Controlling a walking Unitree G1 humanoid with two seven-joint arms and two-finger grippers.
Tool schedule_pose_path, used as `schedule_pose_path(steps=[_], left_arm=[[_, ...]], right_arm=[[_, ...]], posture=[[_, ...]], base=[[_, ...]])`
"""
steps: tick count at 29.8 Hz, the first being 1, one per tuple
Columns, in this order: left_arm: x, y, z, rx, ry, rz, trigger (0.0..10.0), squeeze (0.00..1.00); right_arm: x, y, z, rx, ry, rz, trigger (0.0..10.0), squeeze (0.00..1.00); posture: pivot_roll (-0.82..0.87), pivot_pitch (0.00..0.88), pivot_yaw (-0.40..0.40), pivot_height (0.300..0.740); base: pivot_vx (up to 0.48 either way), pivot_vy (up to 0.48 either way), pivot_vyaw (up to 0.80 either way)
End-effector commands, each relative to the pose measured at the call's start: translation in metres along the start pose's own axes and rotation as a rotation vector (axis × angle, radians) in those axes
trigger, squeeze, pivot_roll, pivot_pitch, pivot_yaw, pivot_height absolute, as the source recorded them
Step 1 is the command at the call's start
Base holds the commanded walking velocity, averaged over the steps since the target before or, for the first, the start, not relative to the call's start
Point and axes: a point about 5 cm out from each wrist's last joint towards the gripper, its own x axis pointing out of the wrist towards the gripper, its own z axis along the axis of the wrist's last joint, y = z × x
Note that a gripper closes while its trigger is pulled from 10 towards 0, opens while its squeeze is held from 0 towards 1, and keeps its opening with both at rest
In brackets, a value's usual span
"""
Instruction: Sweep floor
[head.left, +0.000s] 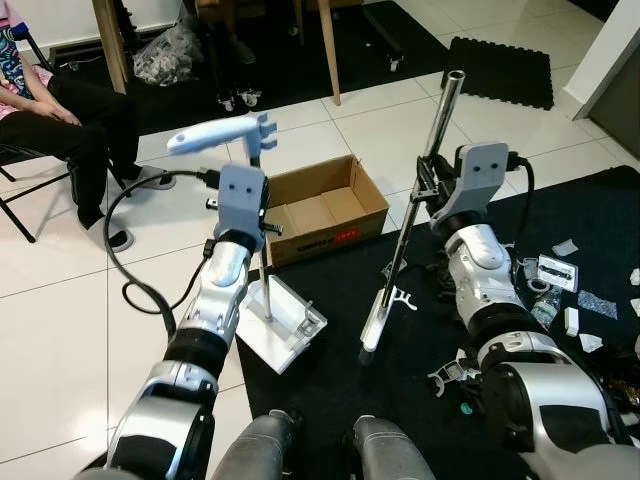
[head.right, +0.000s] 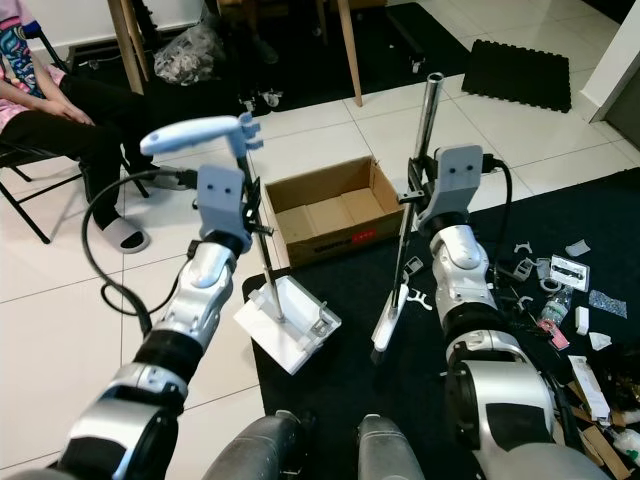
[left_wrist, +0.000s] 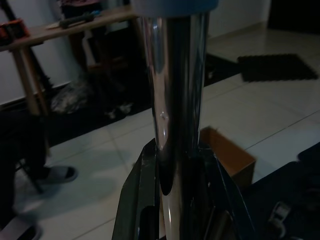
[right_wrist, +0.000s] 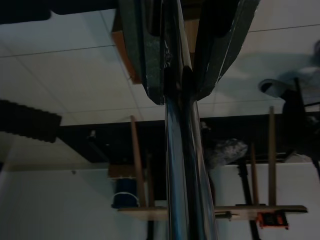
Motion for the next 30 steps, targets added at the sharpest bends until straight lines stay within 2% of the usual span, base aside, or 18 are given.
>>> schedule_pose_path(steps=[1, 5, 11, 30], left_arm=[[0.001, 0.008, 0.011, 0.058, -0.064, 0.02, 10.0, 0.0], [-0.003, 0.017, 0.008, 0.035, -0.063, 0.057, 10.0, 0.0], [-0.01, 0.024, 0.004, 0.032, -0.055, 0.073, 10.0, 0.0], [-0.006, 0.023, 0.014, 0.051, -0.093, 0.091, 10.0, 0.0]], right_arm=[[0.004, 0.005, 0.009, 0.01, -0.05, 0.015, 10.0, 0.0], [0.006, 0.012, 0.013, 0.025, -0.074, 0.032, 10.0, 0.0], [0.004, 0.006, 0.013, 0.014, -0.07, 0.041, 10.0, 0.0], [0.005, 0.009, 0.013, 0.017, -0.064, 0.043, 10.0, 0.0]], posture=[[0.01, 0.069, 0.029, 0.74], [0.02, 0.071, 0.025, 0.74], [0.02, 0.077, 0.017, 0.74], [0.02, 0.078, 0.017, 0.74]], base=[[0.0, 0.0, 0.0], [0.0, 0.0, 0.0], [0.0, 0.0, 0.0], [0.0, 0.0, 0.0]])
